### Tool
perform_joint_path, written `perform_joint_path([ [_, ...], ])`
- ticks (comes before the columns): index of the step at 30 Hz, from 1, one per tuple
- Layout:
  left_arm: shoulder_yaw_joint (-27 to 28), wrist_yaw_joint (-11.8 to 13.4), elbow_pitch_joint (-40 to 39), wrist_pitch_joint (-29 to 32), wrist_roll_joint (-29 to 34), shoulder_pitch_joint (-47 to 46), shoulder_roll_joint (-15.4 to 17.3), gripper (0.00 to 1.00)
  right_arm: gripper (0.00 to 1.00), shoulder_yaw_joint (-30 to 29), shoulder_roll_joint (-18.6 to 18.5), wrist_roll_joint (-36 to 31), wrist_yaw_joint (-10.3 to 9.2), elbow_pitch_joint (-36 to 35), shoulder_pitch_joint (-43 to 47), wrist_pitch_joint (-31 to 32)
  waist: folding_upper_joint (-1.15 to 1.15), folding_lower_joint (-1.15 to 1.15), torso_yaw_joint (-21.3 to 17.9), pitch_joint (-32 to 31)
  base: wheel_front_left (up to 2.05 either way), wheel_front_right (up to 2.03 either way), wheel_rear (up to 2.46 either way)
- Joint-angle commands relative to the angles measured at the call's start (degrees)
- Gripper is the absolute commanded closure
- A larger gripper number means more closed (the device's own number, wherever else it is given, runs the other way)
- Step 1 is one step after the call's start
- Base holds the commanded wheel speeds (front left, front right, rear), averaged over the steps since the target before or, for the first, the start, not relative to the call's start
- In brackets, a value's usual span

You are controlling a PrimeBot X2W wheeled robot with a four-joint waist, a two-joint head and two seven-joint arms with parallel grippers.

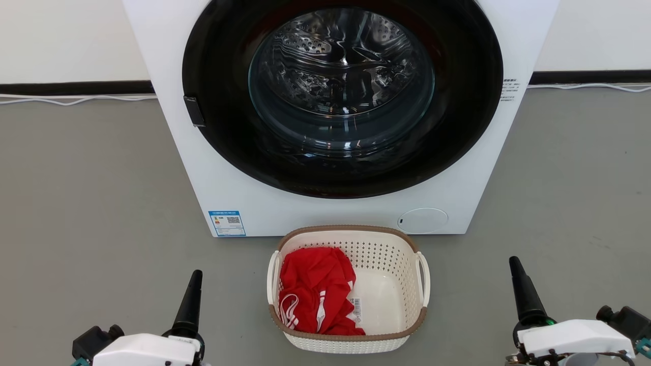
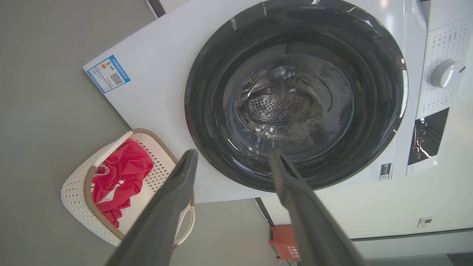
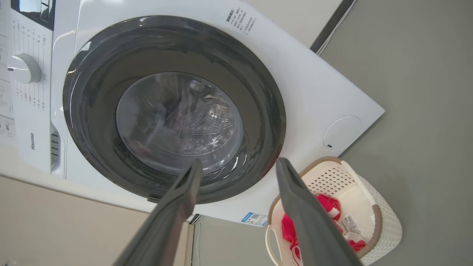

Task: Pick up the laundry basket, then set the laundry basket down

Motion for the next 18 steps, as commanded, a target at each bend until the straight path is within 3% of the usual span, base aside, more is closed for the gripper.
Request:
perform_joint_path([
  [1, 0.42, 0.31, -1.74, -0.46, 1.40, -1.13, 0.45, 0.00, 0.00, 0.74, -0.63, -1.79, 0.17, -1.90, -1.45, -0.88, 0.00, -0.01, 0.00, 0.02, 0.00, 0.00, 0.00],
  [18, -0.08, 0.22, -0.91, -3.37, 18.57, -1.43, 0.60, 0.00, 0.00, 1.77, -0.76, -18.16, 0.23, 0.55, -2.20, -3.74, 0.00, -0.01, -0.20, -0.28, 0.00, 0.00, 0.00],
])
